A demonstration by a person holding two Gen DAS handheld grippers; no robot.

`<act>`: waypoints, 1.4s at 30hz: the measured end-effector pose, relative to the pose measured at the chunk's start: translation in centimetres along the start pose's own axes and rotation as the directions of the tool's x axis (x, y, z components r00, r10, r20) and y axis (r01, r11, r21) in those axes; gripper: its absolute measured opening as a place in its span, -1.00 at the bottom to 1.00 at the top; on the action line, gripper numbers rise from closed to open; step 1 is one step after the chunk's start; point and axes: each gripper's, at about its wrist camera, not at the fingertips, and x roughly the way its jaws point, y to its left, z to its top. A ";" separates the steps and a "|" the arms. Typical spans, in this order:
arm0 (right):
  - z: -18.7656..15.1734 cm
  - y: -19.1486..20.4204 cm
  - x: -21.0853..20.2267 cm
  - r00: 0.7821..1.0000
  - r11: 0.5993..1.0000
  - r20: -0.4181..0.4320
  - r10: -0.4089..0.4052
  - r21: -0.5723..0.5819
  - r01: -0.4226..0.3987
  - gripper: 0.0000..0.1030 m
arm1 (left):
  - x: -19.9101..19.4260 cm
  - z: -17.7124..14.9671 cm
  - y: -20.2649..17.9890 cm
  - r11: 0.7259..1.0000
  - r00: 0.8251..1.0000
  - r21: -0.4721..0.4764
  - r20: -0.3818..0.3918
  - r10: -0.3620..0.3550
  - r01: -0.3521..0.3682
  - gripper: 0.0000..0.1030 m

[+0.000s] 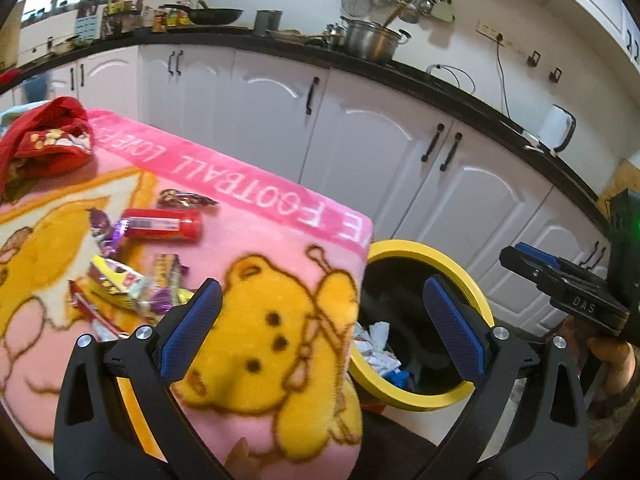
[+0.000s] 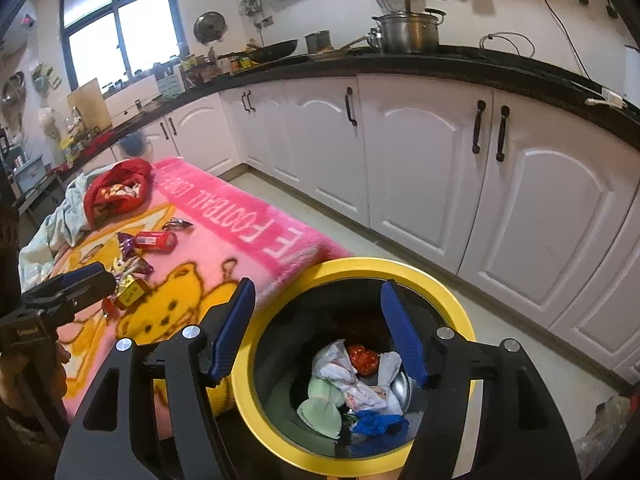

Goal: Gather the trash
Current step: 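Move both open tools back over the candy wrappers on the blanket, then grasp the red candy bar with the left tool while the right tool grasps the red can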

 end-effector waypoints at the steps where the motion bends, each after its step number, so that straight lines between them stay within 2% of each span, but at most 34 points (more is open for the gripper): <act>1: 0.0 0.2 0.0 1.000 1.000 0.001 0.003 -0.005 -0.003 0.22 | -0.2 0.0 0.2 1.000 1.000 -0.003 0.004 0.004 -0.004 0.79; 13: 0.6 4.2 -0.2 0.999 0.995 0.006 0.048 -0.083 -0.047 0.22 | -2.8 0.4 3.8 0.996 0.996 -0.069 0.061 0.068 -0.064 0.79; 23: 1.3 8.0 1.2 0.993 0.983 -0.031 0.111 -0.145 -0.114 0.22 | -4.3 0.2 7.7 0.981 0.989 -0.155 0.079 0.127 -0.114 0.79; 34: 3.4 12.6 4.9 0.980 0.958 -0.067 0.188 -0.206 -0.198 0.22 | -5.5 -1.0 12.9 0.950 0.978 -0.255 0.057 0.200 -0.179 0.79; 39: 4.8 14.9 7.7 0.968 0.936 -0.106 0.229 -0.250 -0.249 0.22 | -5.5 -1.5 14.8 0.934 0.977 -0.301 0.034 0.212 -0.193 0.79; 42: 5.5 16.4 9.2 0.960 0.917 -0.123 0.250 -0.288 -0.276 0.21 | -5.2 -1.9 15.8 0.926 0.977 -0.321 0.013 0.212 -0.197 0.65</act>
